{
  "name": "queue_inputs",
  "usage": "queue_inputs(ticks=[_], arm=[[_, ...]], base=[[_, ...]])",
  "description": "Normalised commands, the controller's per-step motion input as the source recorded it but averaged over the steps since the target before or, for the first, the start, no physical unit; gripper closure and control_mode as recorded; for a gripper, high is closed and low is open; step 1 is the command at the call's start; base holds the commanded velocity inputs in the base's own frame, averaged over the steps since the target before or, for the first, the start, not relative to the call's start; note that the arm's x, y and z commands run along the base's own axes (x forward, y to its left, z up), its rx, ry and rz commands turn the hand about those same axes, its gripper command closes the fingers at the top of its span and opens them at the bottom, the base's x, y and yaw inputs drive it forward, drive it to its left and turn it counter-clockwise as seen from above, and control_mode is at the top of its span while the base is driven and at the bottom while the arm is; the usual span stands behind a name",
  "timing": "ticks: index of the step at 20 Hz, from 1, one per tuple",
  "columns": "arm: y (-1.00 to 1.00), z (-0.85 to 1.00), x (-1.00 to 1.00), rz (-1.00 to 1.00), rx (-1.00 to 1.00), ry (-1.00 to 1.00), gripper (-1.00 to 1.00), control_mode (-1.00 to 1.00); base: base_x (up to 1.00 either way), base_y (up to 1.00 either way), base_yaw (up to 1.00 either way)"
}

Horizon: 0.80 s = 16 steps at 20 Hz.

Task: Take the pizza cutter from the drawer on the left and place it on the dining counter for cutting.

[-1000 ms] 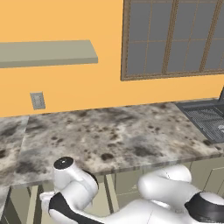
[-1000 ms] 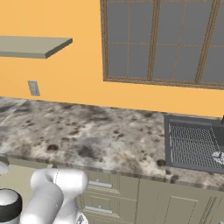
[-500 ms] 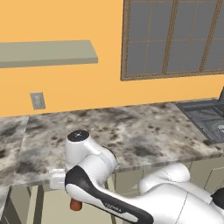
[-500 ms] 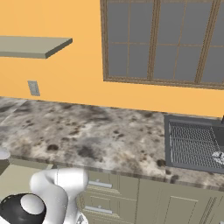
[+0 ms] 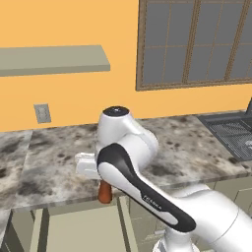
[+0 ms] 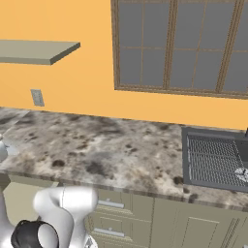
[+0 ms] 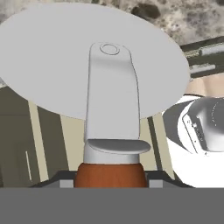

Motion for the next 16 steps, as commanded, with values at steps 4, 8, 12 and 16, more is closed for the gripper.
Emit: queue_inputs(ticks=[4,8,12,16], arm=[[-0.68,0.78,0.15,0.0,0.0,0.0,1.0,-1.0],[-0.74,0.33,0.28,0.01,0.0,-0.02,1.0,-1.0],[-0.84,0.07,0.42,0.06,0.0,-0.06,1.0,-1.0],[-0.9,0.01,0.57,0.14,0.0,-0.06,1.0,-1.0]], base=[[0.0,0.0,0.0],[0.0,0.0,0.0],[0.0,0.0,0.0],[0.0,0.0,0.0]])
